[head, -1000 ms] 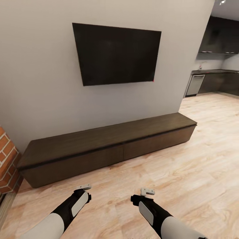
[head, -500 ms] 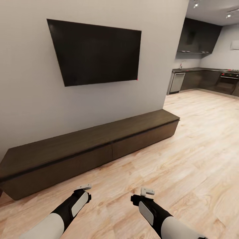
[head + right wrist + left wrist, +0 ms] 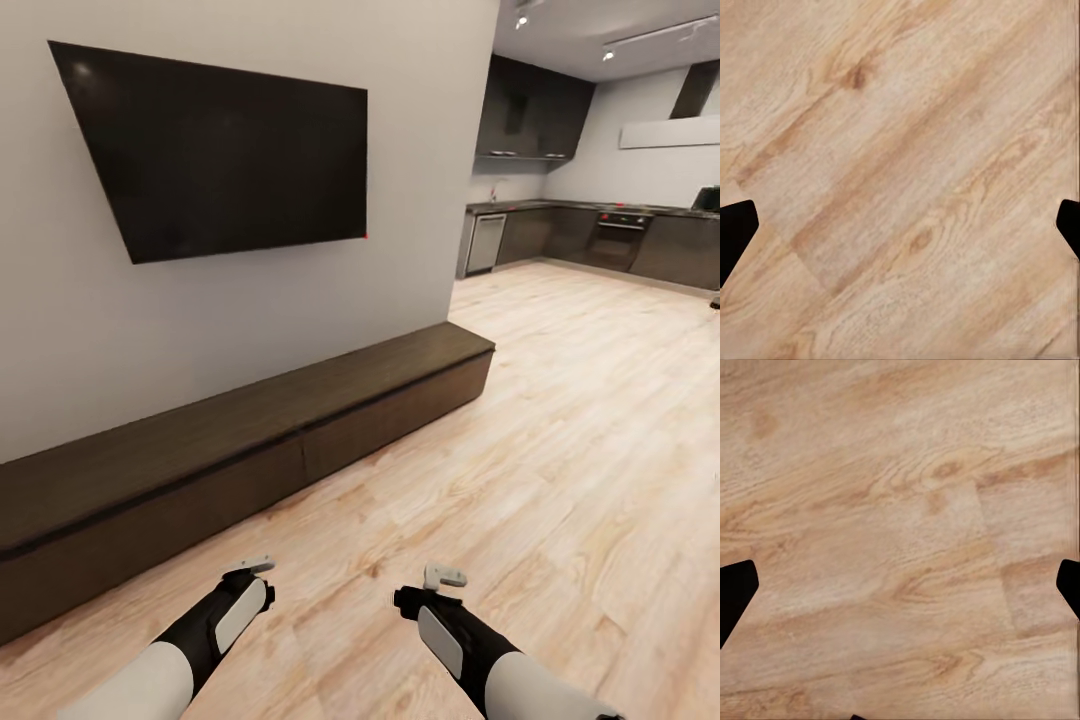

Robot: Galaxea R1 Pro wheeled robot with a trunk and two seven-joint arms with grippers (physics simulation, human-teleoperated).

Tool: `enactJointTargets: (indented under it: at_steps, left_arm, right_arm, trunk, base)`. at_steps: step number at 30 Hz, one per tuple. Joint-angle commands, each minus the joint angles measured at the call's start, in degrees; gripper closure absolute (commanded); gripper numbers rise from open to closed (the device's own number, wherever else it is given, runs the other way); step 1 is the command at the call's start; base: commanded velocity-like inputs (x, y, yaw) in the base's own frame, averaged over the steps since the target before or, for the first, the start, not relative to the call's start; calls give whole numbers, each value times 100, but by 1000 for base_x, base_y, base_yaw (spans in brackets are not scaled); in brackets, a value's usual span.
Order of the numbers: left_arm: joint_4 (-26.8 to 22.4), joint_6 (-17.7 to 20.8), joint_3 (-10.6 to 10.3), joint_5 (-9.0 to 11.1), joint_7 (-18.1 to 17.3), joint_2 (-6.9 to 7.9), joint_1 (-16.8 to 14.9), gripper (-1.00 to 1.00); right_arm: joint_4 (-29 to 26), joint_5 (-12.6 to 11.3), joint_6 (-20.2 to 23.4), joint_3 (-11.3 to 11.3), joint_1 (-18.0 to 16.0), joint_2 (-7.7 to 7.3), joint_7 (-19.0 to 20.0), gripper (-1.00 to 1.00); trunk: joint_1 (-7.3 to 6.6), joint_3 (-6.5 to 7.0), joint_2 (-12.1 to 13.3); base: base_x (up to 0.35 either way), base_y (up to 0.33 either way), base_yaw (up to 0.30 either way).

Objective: Place each of the two pumpkins and all three candles from the living room inside a cabinet in the living room (use any cabinet), then make sure every cabinet is closed, and position the cauldron so it is next to a table in the living room.

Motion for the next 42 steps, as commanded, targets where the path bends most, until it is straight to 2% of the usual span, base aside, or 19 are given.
enactJointTargets:
  at_steps: [1,42]
  left_arm:
    - [-11,19,-33,36,45,6,-3,-100]
    - [-11,18,-33,36,45,13,-3,-100]
  right_arm:
    - [-9,-33,27,48,-5,-3,-43,-100]
    - [-9,-42,27,27,-5,-3,-47,-100]
  trunk:
    - [-1,-8,-3]
    - [-1,-109,-3]
  base:
    - [0,0,-266]
    - [0,0,-266]
